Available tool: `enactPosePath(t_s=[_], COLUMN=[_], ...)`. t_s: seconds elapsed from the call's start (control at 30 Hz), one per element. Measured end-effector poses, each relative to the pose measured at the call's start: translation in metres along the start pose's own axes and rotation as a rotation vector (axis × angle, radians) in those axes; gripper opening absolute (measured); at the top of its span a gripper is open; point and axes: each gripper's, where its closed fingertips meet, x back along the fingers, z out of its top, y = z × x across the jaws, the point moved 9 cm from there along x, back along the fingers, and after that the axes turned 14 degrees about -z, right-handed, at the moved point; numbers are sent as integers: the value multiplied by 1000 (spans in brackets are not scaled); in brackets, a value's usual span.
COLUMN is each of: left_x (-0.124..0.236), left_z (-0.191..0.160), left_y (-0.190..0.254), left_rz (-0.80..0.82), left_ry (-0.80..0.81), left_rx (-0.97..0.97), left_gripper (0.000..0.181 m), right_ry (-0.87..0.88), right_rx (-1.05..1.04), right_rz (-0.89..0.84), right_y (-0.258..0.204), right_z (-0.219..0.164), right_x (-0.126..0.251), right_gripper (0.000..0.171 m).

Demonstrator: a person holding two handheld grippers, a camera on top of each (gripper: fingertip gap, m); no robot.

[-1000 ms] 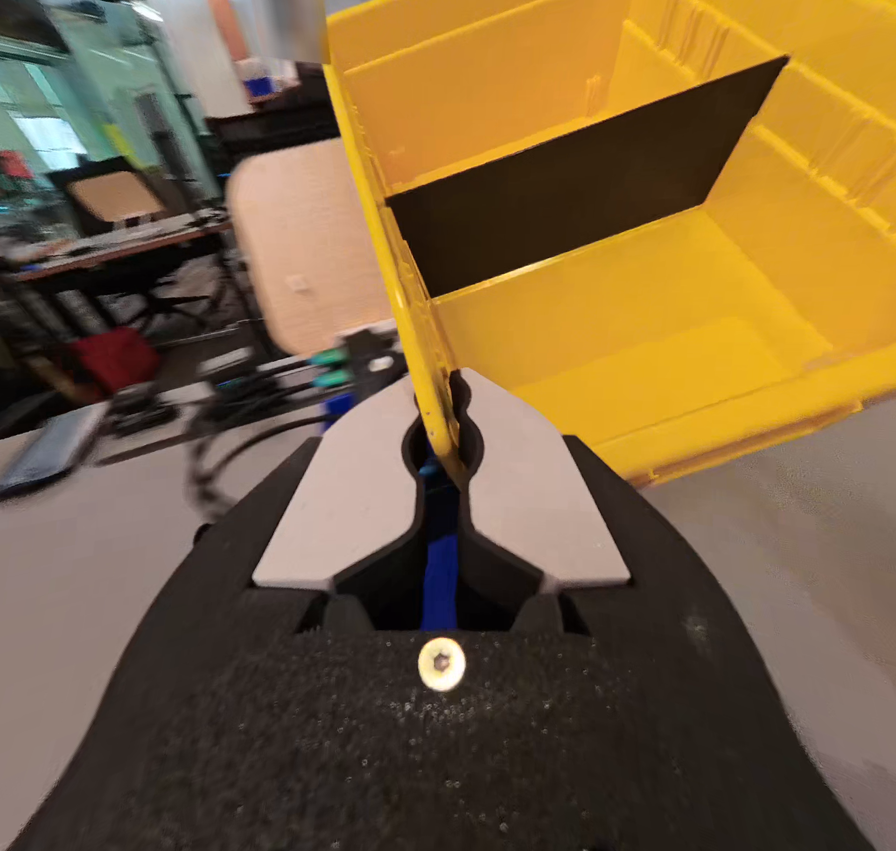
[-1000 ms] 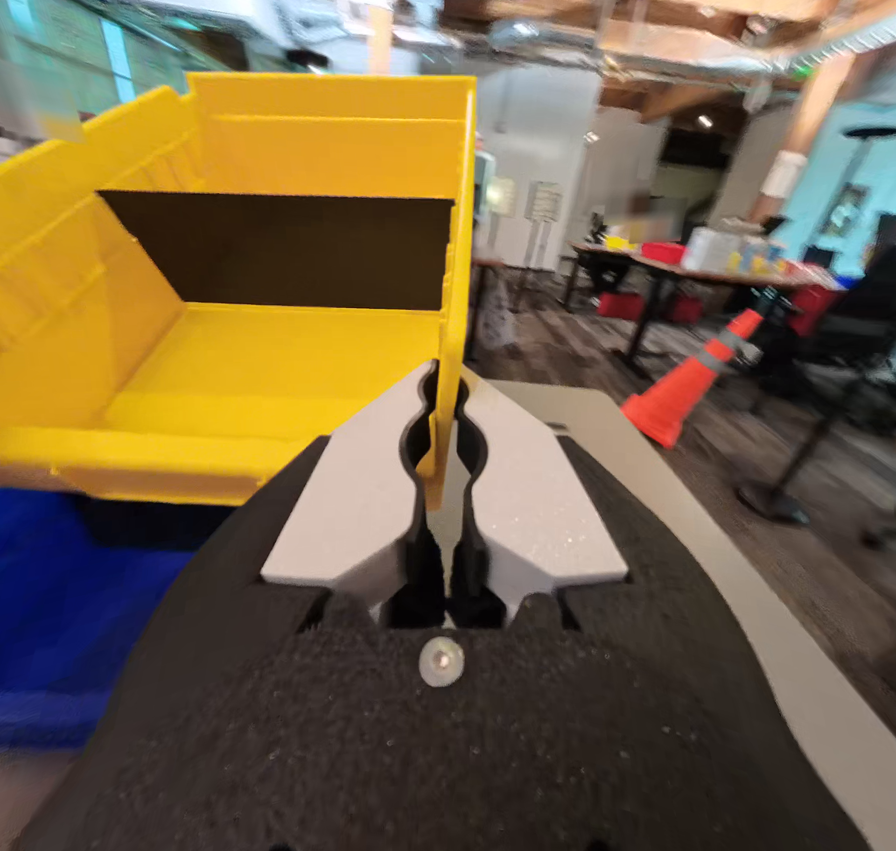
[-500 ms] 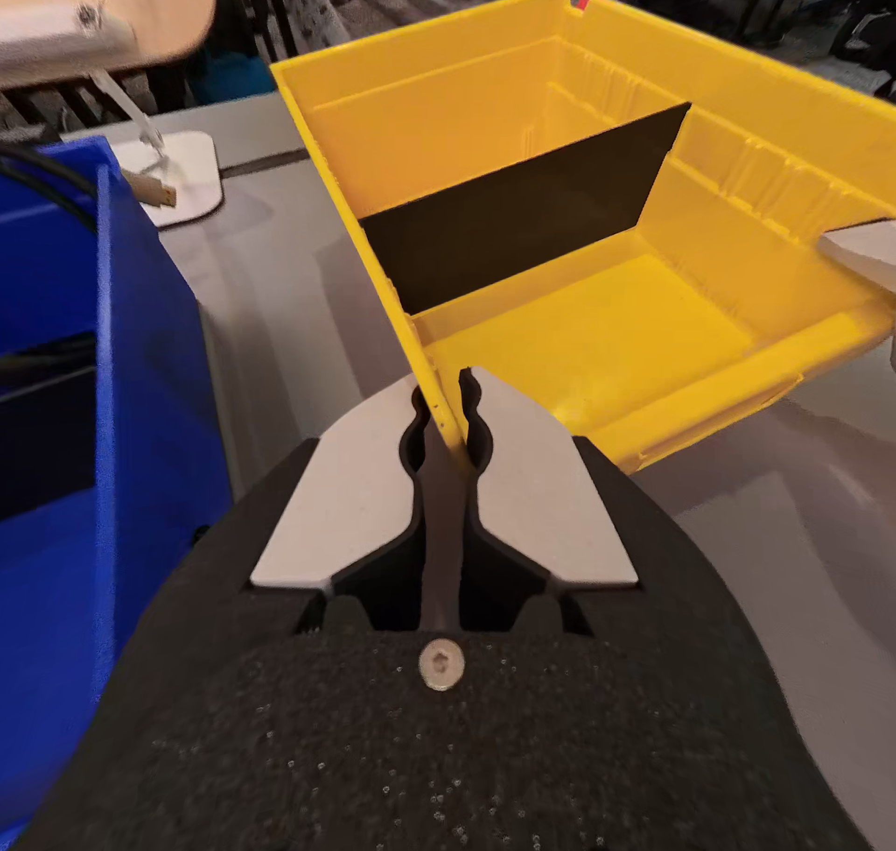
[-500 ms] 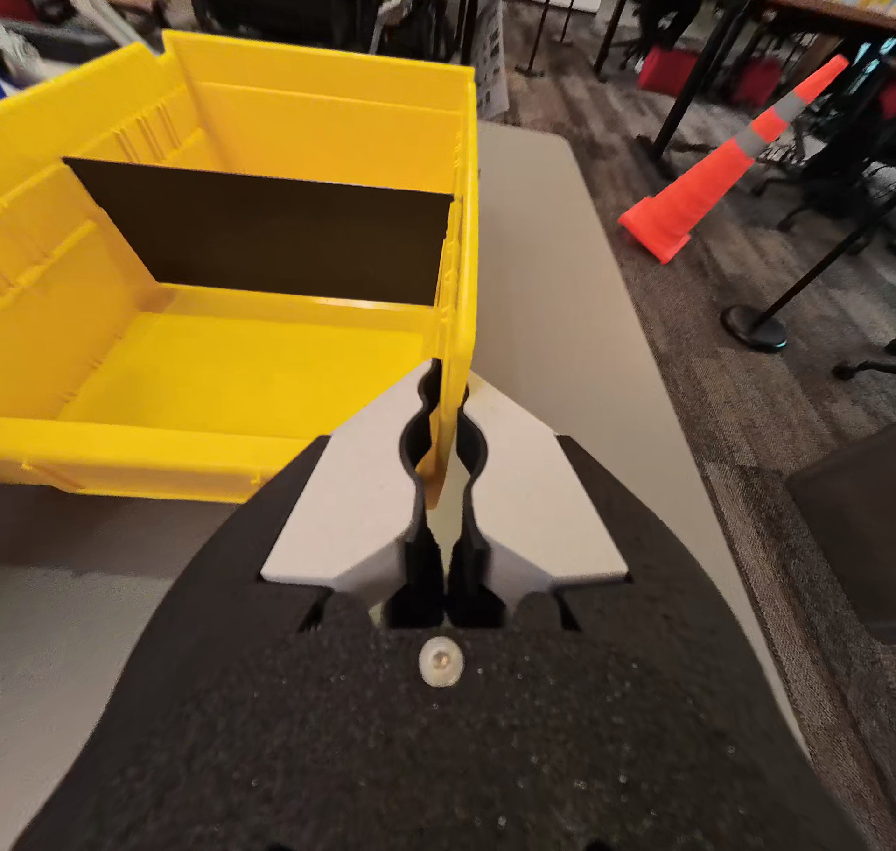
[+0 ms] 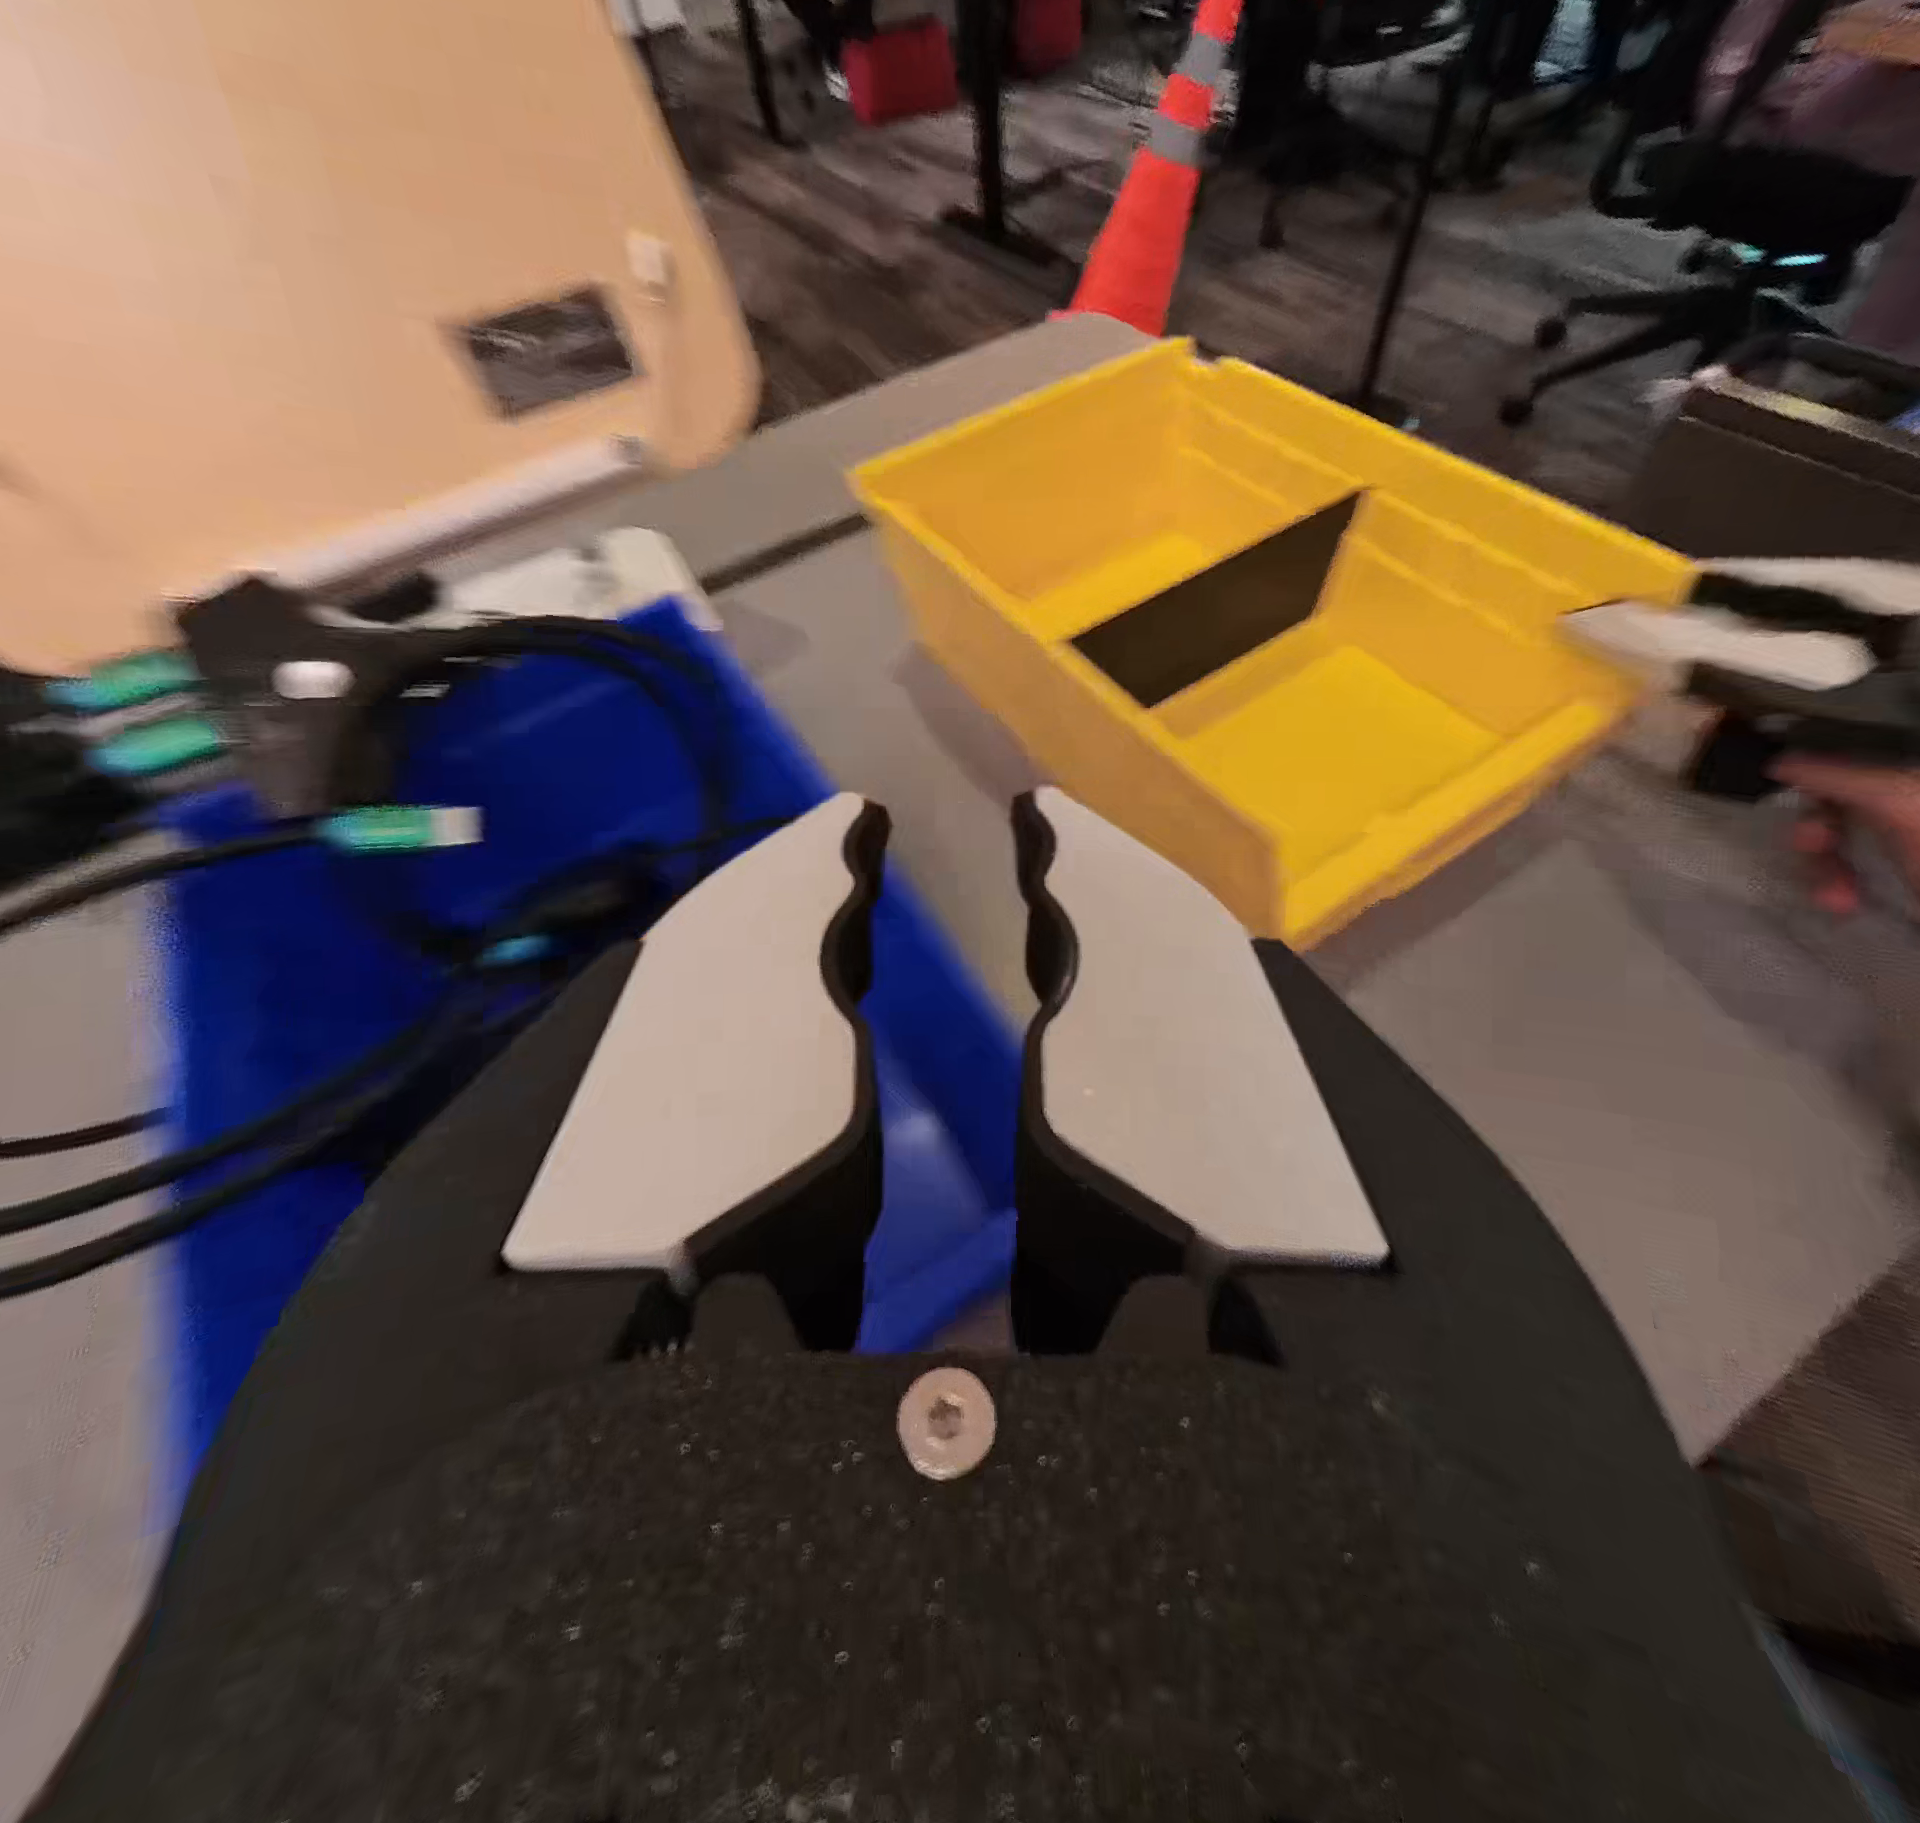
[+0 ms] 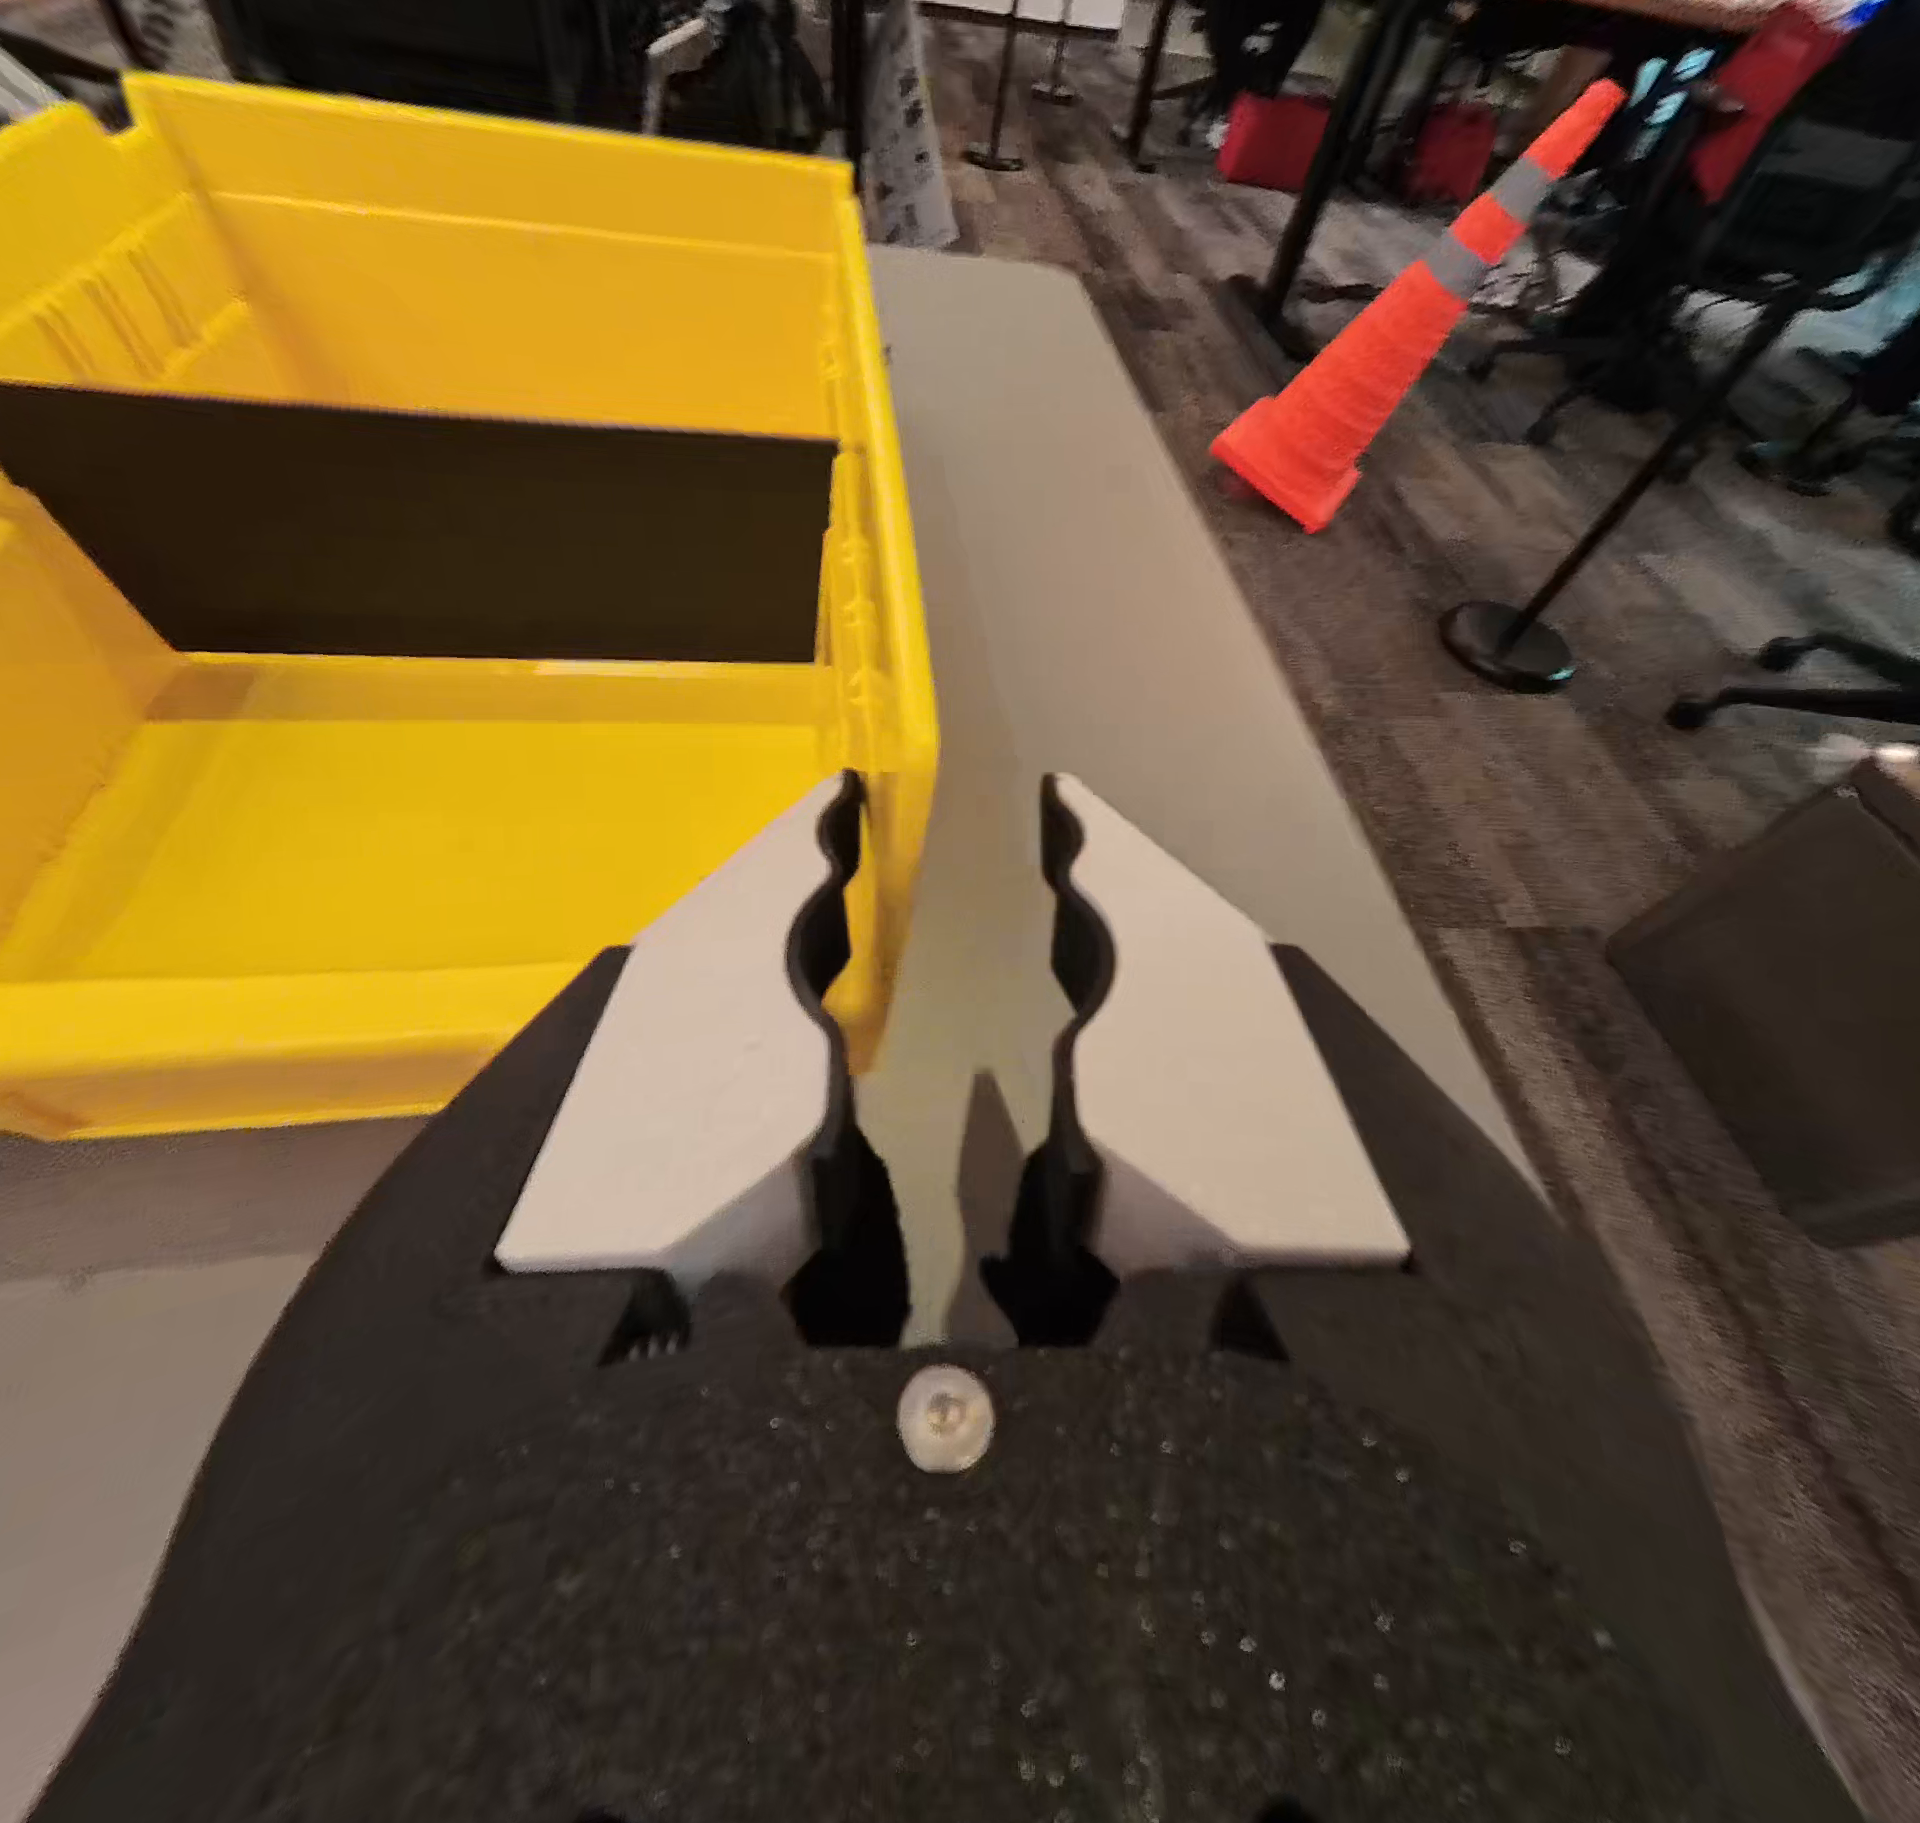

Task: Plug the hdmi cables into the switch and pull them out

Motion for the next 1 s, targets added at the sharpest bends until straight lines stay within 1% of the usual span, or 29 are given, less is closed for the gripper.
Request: enactPosePath(t_s=[0.07, 0.1, 0.13, 0.17, 0.2, 0.23, 0.27, 0.33, 0.37, 0.4, 0.47, 0.5, 0.53, 0.6, 0.63, 0.67, 0.77, 0.83, 0.9, 1.0], left_x=[32, 44, 53, 61, 68, 73, 75, 72, 69, 63, 53, 51, 50, 49, 51, 52, 63, 81, 104, 140], left_z=[-14, -28, -45, -62, -80, -97, -112, -137, -145, -152, -162, -161, -158, -155, -154, -153, -153, -155, -157, -163], left_y=[-43, -63, -80, -95, -108, -117, -122, -125, -124, -123, -124, -123, -121, -120, -122, -124, -133, -148, -169, -212], left_rz=[21, 2, -8, 21, 73, 115, 130, 104, 77, 46, 62, 66, 82, 126, 155, 188, 270, 281, 303, 341], left_ry=[-16, -47, -89, -123, -140, -148, -145, -107, -78, -71, -100, -85, -80, -95, -92, -106, -191, -198, -191, -148], left_rx=[19, 63, 112, 137, 143, 157, 187, 275, 300, 304, 304, 307, 304, 289, 281, 261, 184, 182, 190, 223], left_gripper=[35, 44, 58, 67, 69, 69, 69, 67, 65, 58, 40, 39, 34, 32, 18, 10, 5, 5, 4, 4], right_ry=[51, 101, 158, 218, 268, 274, 236, 140, 112, 75, -48, -98, -131, -78, -54, -38, -38, -26, 3, 44], right_rx=[-27, -59, -92, -120, -134, -128, -119, -133, -142, -151, -204, -216, -192, -62, -14, 28, 30, 18, 41, 61], right_rz=[-85, -115, -108, -68, 4, 110, 246, 489, 532, 539, 566, 575, 552, 389, 290, 228, 185, 196, 218, 258], right_y=[7, 5, -4, -21, -46, -78, -115, -184, -210, -229, -255, -265, -273, -280, -279, -281, -297, -313, -338, -388], right_z=[22, 37, 52, 66, 77, 83, 83, 72, 61, 49, 30, 24, 17, 10, 12, 15, 17, 21, 29, 47], right_x=[19, 34, 51, 69, 84, 96, 106, 122, 126, 127, 126, 126, 127, 126, 125, 126, 141, 158, 171, 184], right_gripper=[41, 41, 40, 37, 36, 38, 43, 60, 63, 61, 57, 48, 39, 21, 8, 0, 0, 0, 1, 2])
